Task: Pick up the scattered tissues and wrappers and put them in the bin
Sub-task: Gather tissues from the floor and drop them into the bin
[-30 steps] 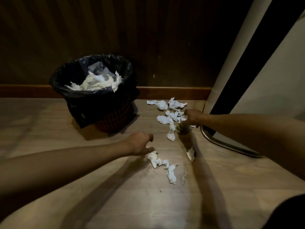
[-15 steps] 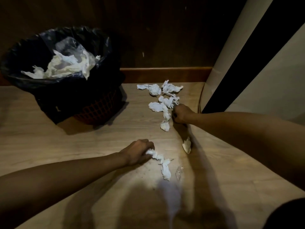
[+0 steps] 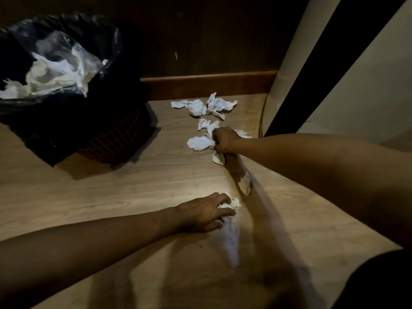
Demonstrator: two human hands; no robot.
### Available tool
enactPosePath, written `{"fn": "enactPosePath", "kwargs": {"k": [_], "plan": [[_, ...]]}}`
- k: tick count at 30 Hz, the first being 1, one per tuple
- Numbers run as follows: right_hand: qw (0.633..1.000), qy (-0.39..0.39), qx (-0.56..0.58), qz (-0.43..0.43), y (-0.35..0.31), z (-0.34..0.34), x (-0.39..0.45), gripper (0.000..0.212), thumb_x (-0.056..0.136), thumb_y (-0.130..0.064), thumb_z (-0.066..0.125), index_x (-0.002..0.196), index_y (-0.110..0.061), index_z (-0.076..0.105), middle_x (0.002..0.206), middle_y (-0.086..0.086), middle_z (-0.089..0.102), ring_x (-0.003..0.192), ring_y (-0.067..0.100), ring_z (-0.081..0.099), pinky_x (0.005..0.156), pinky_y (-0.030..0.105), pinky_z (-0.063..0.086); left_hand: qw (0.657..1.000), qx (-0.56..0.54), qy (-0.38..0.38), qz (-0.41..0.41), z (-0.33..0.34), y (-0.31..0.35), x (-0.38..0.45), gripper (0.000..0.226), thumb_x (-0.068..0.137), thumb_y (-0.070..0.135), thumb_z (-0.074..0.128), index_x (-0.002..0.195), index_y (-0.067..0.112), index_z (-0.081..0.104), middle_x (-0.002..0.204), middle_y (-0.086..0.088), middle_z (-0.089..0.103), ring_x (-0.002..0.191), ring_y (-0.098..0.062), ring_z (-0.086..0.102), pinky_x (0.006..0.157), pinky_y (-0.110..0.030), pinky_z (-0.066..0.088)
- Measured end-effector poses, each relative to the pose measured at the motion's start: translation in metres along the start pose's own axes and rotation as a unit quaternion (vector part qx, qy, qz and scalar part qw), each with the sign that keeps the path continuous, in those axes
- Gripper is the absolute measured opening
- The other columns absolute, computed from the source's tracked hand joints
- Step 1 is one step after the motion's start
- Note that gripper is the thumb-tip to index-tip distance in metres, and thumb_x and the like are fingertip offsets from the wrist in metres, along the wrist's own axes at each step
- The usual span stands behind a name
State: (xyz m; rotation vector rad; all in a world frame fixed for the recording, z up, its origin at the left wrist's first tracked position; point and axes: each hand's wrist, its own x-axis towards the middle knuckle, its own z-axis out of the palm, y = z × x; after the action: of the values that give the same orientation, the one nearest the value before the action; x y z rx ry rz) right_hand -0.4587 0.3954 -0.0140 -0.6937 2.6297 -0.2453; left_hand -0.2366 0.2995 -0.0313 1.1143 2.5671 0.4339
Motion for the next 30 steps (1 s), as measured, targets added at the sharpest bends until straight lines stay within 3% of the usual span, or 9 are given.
{"fn": "enactPosePath", "kwargs": {"k": [2,5,12,14,17,20,25,28,30], "plan": [[1.0,-0.01,0.002,-0.002,0.003,-0.006,-0.004,0.035,0.073,-0.012,0.075,0.107,-0.009,0.069,0.114,0.017,0.068,0.106,0.034,0.063,0.084,0.035,0.054,1.0,-0.021,0.006,0.014,0.002,-0.008,0.002,0.033,0.1,0.032,0.05,0.131,0.02,0.054,0.13,-0.009,0.048,0.108,-0.023,0.053,0.086,-0.042,0.052],[1.0,-0.019,0.005,0.012,0.012,-0.009,-0.009,0.034,0.069,-0.013,0.076,0.102,-0.011,0.071,0.11,0.014,0.069,0.1,0.03,0.065,0.078,0.032,0.055,0.998,-0.059,0.021,0.002,-0.003,-0.015,0.005,0.032,0.099,0.028,0.051,0.128,0.017,0.051,0.118,-0.006,0.055,0.1,-0.024,0.06,0.083,-0.04,0.052],[0.999,-0.005,-0.008,0.045,0.04,-0.028,-0.023,0.048,0.078,-0.039,0.079,0.11,-0.006,0.067,0.115,0.014,0.066,0.107,0.031,0.062,0.08,0.032,0.05,0.985,-0.099,0.119,-0.077,-0.033,-0.014,0.05,0.049,0.093,0.022,0.054,0.14,0.013,0.041,0.126,-0.013,0.051,0.107,-0.031,0.058,0.086,-0.034,0.048],[0.998,-0.009,-0.027,0.064,0.045,-0.031,-0.025,0.05,0.078,-0.041,0.079,0.112,-0.006,0.065,0.117,0.015,0.066,0.109,0.031,0.062,0.079,0.032,0.05,0.988,-0.068,0.106,-0.085,-0.041,-0.011,0.071,0.052,0.094,0.016,0.053,0.144,0.013,0.039,0.131,-0.017,0.046,0.104,-0.033,0.057,0.083,-0.031,0.044],[0.996,-0.023,-0.04,0.073,0.047,-0.032,-0.025,0.048,0.079,-0.039,0.078,0.109,-0.004,0.066,0.115,0.017,0.067,0.106,0.031,0.063,0.068,0.029,0.043,0.993,-0.061,0.046,-0.085,-0.038,-0.007,0.093,0.05,0.093,0.012,0.056,0.142,0.011,0.045,0.145,-0.02,0.035,0.114,-0.038,0.054,0.092,-0.038,0.048],[0.997,-0.031,-0.045,0.062,0.045,-0.034,-0.026,0.048,0.08,-0.039,0.078,0.109,-0.003,0.066,0.111,0.016,0.064,0.106,0.031,0.062,0.068,0.028,0.038,0.994,-0.08,-0.001,-0.078,-0.025,-0.004,0.096,0.047,0.091,0.01,0.059,0.138,0.008,0.052,0.144,-0.022,0.038,0.117,-0.04,0.053,0.095,-0.043,0.049],[0.997,-0.05,-0.054,0.03,0.042,-0.032,-0.029,0.047,0.087,-0.039,0.067,0.105,0.005,0.066,0.104,0.022,0.063,0.093,0.034,0.059,0.068,0.028,0.036,0.987,-0.123,0.016,-0.099,-0.022,0.003,0.068,0.03,0.1,0.019,0.048,0.125,0.008,0.059,0.13,-0.017,0.045,0.104,-0.036,0.059,0.092,-0.042,0.049],[0.996,-0.073,-0.036,0.022,0.042,-0.024,-0.029,0.054,0.089,-0.054,0.056,0.098,-0.002,0.066,0.102,0.022,0.061,0.084,0.03,0.053,0.069,0.03,0.04,0.987,-0.124,-0.003,-0.1,-0.018,0.013,0.042,0.039,0.102,0.037,0.045,0.132,0.014,0.055,0.137,-0.012,0.041,0.113,-0.025,0.056,0.099,-0.031,0.046],[0.996,-0.077,-0.034,0.024,0.041,-0.02,-0.027,0.064,0.081,-0.072,0.048,0.093,-0.01,0.06,0.107,0.021,0.062,0.086,0.029,0.052,0.071,0.031,0.041,0.989,-0.102,-0.01,-0.109,-0.011,0.023,0.028,0.057,0.095,0.059,0.044,0.135,0.019,0.05,0.142,-0.007,0.036,0.118,-0.023,0.052,0.101,-0.033,0.047]]}}
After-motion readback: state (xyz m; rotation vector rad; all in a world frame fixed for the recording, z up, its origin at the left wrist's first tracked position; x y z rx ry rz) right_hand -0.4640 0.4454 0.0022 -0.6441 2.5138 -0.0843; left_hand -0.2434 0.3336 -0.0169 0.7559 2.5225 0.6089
